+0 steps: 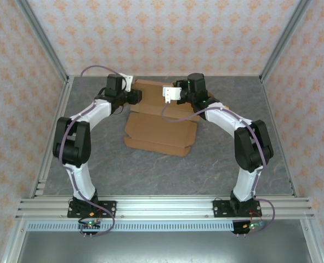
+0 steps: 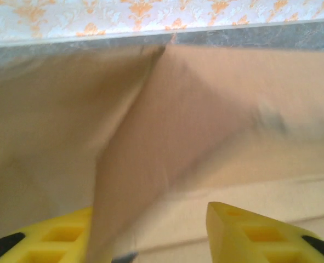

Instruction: Fold the paper box

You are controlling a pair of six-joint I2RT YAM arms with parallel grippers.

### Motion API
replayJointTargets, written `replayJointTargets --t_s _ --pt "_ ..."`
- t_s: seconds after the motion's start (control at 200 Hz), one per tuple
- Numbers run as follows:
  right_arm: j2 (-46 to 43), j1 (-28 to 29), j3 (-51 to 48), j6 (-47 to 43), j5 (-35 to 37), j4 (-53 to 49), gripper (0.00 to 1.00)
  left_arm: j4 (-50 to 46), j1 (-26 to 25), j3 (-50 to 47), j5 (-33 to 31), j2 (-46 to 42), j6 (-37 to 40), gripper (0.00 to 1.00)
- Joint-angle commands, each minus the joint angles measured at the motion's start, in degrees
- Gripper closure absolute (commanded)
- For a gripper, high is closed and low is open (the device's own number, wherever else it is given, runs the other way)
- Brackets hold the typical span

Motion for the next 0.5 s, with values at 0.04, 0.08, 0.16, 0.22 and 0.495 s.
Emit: replayJointTargets --t_s 0.04,0.08,0.16,0.22,0.495 --pt "-0.8 -0.6 0.2 0.7 -1.0 -0.9 1.0 0.8 2.9 -8.6 1.8 -8.6 0.7 0.45" --pt "-0.7 -0.7 0.3 0.7 -1.0 -1.0 1.0 1.2 3.6 -10.5 2.4 -9.0 -0.3 0.44" --pt "-0.5 -0.7 0.6 0.7 -1.1 -1.2 1.0 2.6 4.0 -12.8 3.1 -8.0 -2.9 0.43" --pt "-0.3 -0.7 0.8 0.8 -1.2 -1.3 1.0 5.6 4.0 -13.9 3.4 -6.3 -5.5 0.43" --pt "0.1 -0.7 1.5 3.1 -2.6 -0.7 1.0 9.8 3.6 -11.4 0.2 0.7 -11.6 0.43"
